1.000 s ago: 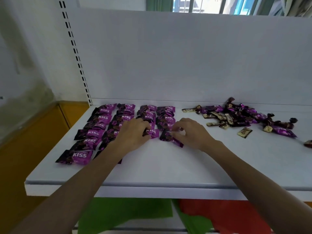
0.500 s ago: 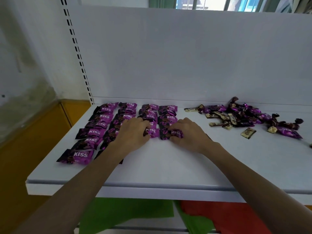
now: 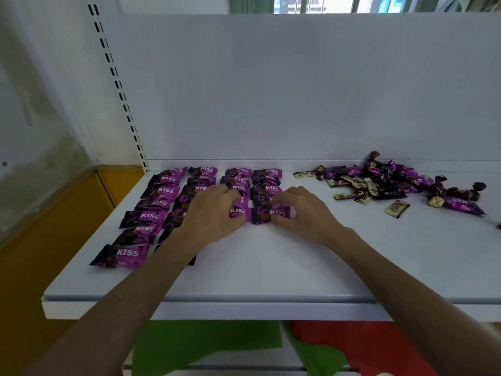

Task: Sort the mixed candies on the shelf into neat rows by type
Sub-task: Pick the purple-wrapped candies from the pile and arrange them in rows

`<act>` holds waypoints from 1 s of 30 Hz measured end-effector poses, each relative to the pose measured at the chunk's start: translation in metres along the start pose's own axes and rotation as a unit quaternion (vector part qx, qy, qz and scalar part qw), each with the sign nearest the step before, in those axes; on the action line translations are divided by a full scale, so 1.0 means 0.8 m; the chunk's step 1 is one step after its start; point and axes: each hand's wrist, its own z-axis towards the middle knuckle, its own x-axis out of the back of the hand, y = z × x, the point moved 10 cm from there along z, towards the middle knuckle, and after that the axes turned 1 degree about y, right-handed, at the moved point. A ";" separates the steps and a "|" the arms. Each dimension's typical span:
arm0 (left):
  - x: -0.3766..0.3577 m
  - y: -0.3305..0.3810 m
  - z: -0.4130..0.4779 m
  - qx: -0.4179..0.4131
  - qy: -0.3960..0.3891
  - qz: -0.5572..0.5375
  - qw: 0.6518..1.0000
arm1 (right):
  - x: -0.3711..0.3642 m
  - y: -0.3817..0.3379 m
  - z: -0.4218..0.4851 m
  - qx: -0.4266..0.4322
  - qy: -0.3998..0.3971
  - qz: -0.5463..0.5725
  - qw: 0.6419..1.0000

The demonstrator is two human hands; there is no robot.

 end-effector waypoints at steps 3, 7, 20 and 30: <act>0.002 0.027 0.008 -0.020 0.006 -0.016 1.000 | 0.020 0.026 -0.006 -0.023 0.025 0.022 0.999; -0.012 0.079 0.028 -0.049 -0.013 -0.033 0.998 | 0.054 0.083 -0.019 -0.051 0.056 0.020 0.997; -0.094 0.280 0.123 -0.096 -0.042 -0.095 0.990 | 0.158 0.304 -0.061 -0.131 0.080 -0.011 0.988; -0.166 0.364 0.188 -0.084 -0.026 -0.060 0.994 | 0.175 0.389 -0.072 -0.106 0.050 -0.045 0.992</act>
